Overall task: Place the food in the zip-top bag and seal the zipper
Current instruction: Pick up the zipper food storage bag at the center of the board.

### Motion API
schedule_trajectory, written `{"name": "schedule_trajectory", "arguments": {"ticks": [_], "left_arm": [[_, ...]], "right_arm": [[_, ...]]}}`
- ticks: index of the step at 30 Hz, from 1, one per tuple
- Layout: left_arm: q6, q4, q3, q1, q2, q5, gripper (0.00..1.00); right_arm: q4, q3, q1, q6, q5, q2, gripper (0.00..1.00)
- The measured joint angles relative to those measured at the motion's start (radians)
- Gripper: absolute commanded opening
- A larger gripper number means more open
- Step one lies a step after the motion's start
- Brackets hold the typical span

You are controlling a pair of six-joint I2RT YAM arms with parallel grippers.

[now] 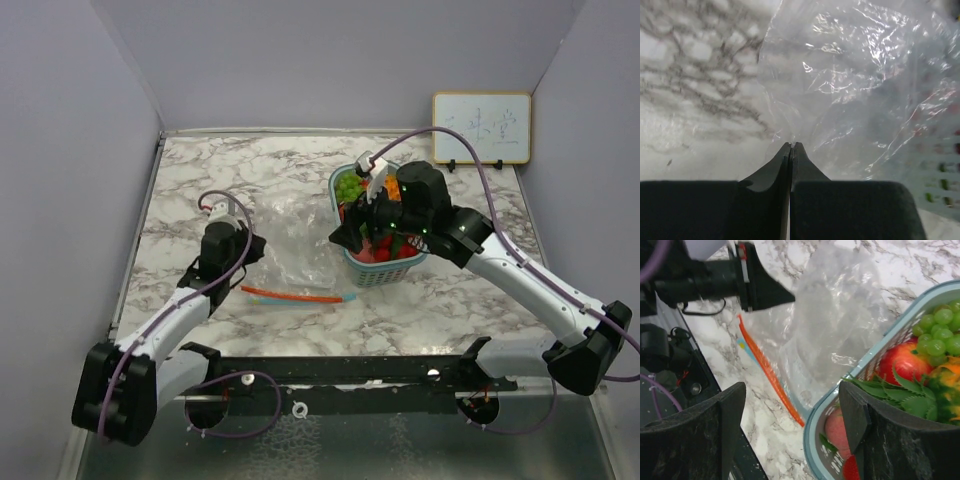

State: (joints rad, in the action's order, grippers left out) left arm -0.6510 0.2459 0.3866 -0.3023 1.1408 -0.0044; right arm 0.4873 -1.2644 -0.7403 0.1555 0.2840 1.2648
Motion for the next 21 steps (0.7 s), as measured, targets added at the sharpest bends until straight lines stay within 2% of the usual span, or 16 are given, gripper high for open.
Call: {"name": "schedule_trajectory", "arguments": {"ticks": [2, 3, 7, 12, 21], "left_arm": [[-0.01, -0.045, 0.026, 0.0, -0.054, 0.0, 0.0], [-0.012, -0.11, 0.094, 0.0, -0.165, -0.004, 0.0], [-0.005, -0.229, 0.246, 0.0, -0.29, -0.022, 0.0], [-0.006, -0.343, 0.344, 0.0, -0.309, -0.025, 0.0], [-0.079, -0.571, 0.485, 0.0, -0.256, 0.01, 0.0]], "right_arm": [[0.001, 0.0, -0.026, -0.019, 0.006, 0.0, 0.75], [0.001, 0.0, -0.047, -0.028, 0.01, 0.0, 0.75], [-0.002, 0.007, -0.164, -0.066, 0.009, 0.008, 0.76], [-0.054, 0.059, -0.288, -0.123, -0.063, 0.029, 0.79], [-0.243, 0.187, -0.333, -0.208, -0.229, 0.043, 0.81]]}}
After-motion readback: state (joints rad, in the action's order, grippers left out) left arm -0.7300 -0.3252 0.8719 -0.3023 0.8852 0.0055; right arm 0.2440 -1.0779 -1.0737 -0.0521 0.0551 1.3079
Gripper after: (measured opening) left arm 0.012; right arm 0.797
